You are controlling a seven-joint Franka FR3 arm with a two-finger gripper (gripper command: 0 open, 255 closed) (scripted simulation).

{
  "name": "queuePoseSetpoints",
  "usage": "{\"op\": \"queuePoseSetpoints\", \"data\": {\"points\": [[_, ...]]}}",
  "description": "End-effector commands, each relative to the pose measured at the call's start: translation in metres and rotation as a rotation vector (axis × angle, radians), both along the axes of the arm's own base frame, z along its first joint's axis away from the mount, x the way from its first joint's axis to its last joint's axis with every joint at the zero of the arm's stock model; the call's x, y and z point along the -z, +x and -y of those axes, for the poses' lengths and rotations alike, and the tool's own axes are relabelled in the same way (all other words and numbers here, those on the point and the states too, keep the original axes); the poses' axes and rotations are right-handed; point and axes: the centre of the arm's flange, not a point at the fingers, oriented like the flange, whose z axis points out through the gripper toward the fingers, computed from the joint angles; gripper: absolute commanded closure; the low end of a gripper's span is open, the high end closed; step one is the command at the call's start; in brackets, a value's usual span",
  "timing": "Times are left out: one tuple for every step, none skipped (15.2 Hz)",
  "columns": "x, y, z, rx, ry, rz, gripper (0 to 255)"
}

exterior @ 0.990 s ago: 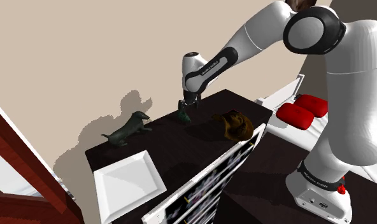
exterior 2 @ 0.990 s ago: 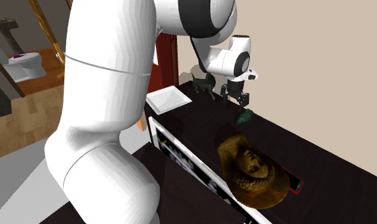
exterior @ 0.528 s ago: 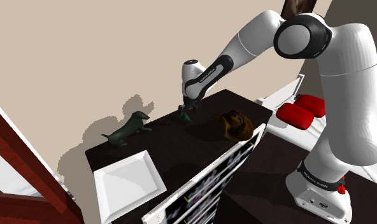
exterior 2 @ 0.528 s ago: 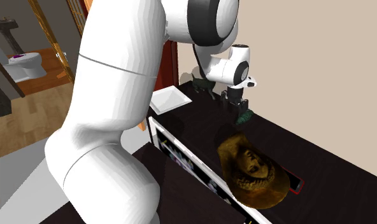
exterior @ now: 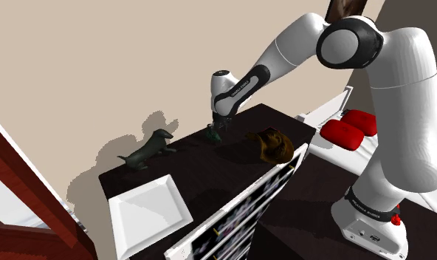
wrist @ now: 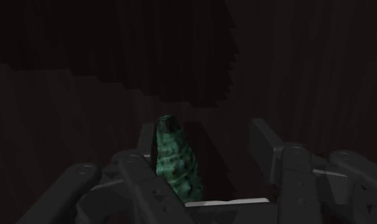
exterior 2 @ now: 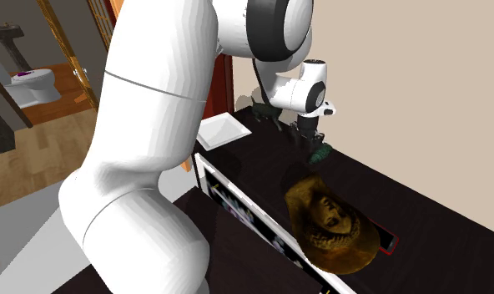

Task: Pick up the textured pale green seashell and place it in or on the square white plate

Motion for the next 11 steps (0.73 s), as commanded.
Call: {"op": "queuePoseSetpoints", "data": {"points": [[0.0, 0.0, 0.0, 0.0, 0.0, 0.0, 255], [0.0, 0.0, 0.0, 0.0, 0.0, 0.0, 255], [0.0, 0.0, 0.0, 0.0, 0.0, 0.0, 255], [0.0, 0.0, 0.0, 0.0, 0.0, 0.0, 255], [0.0, 0.0, 0.0, 0.0, 0.0, 0.0, 255], [0.0, 0.0, 0.0, 0.0, 0.0, 0.0, 255], [0.0, 0.0, 0.0, 0.0, 0.0, 0.0, 255], [0.0, 0.0, 0.0, 0.0, 0.0, 0.0, 255], [0.0, 0.0, 0.0, 0.0, 0.0, 0.0, 255], [0.0, 0.0, 0.0, 0.0, 0.0, 0.0, 0], [0.0071, 0.0069, 0.0069, 0.009, 0.009, 0.018, 0]]}}
